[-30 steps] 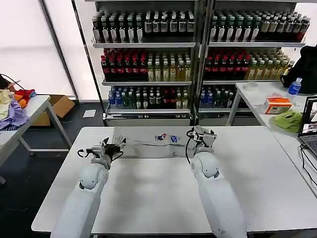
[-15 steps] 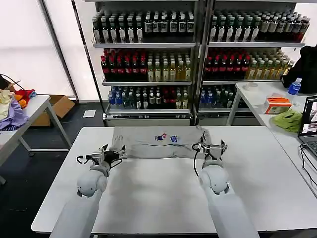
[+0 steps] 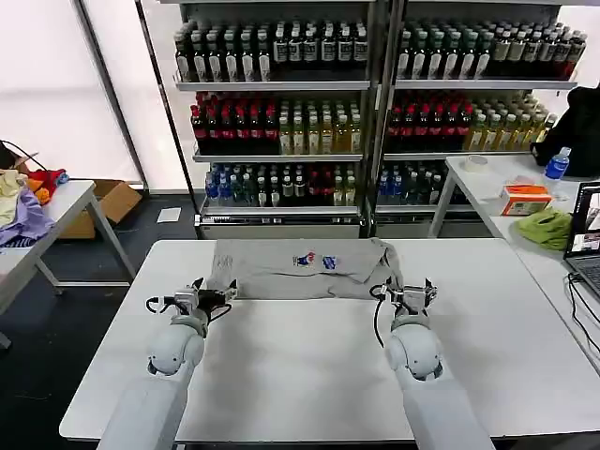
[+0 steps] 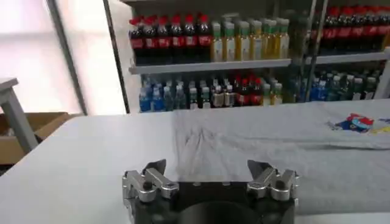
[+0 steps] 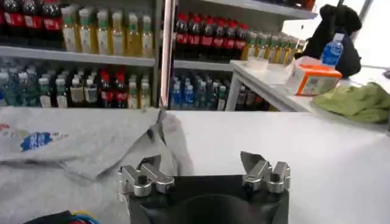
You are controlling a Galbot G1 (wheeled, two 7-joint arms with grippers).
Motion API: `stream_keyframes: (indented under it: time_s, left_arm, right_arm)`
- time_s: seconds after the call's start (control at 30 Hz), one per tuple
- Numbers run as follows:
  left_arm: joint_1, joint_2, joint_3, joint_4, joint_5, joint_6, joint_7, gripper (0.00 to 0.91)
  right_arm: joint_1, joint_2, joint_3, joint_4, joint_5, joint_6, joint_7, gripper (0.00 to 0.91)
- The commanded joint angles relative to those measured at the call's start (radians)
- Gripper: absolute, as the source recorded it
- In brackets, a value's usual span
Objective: Fold and organize the clothes.
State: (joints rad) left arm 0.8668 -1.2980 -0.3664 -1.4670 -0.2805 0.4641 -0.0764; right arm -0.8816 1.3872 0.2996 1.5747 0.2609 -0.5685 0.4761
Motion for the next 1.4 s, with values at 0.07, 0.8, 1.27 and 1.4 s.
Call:
stream_keyframes:
  time_s: [0.07,0.8,1.27,1.4]
  left_arm:
    - [-0.004,-0.001,-0.002,0.036,0.006,0.003,-0.003,0.907]
    - [0.033,0.001,0.006,0.044,0.023,0.029,0.008,0.0]
    - [0.179,0.072,-0.015,-0.28,-0.013,0.013,-0.005,0.0]
    - [0.261,0.105,-0.023,-0.401,-0.019,0.009,-0.028,0.0]
  right_arm:
    - [0.019,0.005,-0.003,-0.092,-0.005,0.002,-0.017,0.867]
    - [-0.015,0.029,0.008,-0.093,0.032,0.005,-0.025,0.0]
    - [-0.193,-0.025,0.012,0.274,0.061,-0.011,0.056,0.0]
    - [-0.261,-0.034,0.031,0.378,0.078,-0.01,0.063,0.0]
